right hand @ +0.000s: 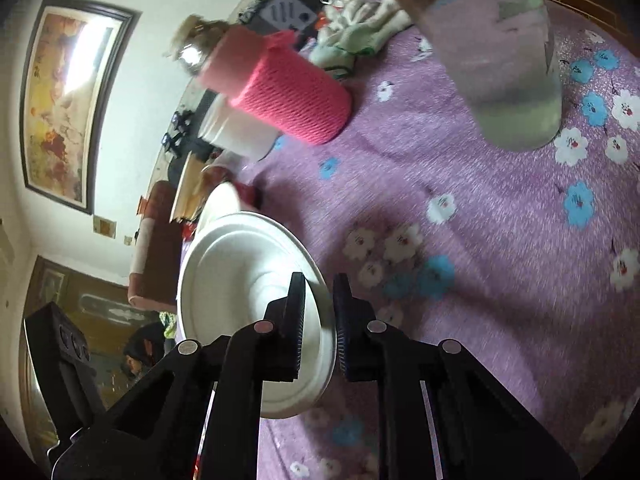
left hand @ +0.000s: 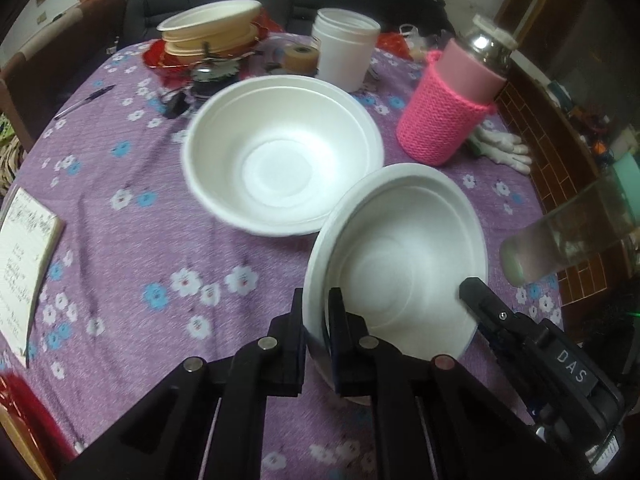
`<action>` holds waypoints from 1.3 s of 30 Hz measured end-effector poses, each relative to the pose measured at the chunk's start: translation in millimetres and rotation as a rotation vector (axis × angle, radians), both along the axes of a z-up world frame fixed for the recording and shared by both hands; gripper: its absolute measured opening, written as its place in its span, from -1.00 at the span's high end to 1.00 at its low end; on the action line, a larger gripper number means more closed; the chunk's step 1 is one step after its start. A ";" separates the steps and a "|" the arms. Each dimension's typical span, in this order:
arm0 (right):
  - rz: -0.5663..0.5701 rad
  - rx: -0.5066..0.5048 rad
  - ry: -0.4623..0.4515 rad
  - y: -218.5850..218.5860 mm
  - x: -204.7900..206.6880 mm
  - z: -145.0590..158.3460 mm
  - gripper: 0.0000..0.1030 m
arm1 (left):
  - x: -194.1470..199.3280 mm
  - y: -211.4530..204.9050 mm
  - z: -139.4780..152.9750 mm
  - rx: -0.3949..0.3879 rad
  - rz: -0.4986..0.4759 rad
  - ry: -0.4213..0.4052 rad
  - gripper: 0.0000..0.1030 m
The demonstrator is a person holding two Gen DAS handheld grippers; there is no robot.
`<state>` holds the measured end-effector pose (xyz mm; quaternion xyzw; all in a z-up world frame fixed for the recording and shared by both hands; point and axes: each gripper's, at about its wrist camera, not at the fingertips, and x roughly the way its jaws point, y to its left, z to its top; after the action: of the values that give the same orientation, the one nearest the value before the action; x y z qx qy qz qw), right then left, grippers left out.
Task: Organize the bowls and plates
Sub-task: 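Carry the white foam bowl with the right tool onto the plate stack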
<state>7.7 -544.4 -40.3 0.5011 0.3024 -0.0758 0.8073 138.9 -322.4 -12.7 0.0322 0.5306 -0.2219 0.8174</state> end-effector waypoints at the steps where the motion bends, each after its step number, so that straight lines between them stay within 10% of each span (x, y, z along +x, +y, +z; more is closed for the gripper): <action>1: 0.011 -0.001 -0.009 6.7 -1.7 3.2 0.75 | -2.9 5.8 1.5 -0.001 0.004 -0.004 0.83; 39: 0.604 -0.231 -0.142 357.4 6.4 74.3 0.74 | -131.5 348.9 48.6 0.026 0.342 -0.223 0.71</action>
<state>14.1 -187.0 34.0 0.2979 0.3697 0.1686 0.8638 7.3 26.5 36.0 -0.0233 0.4376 -0.0681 0.8963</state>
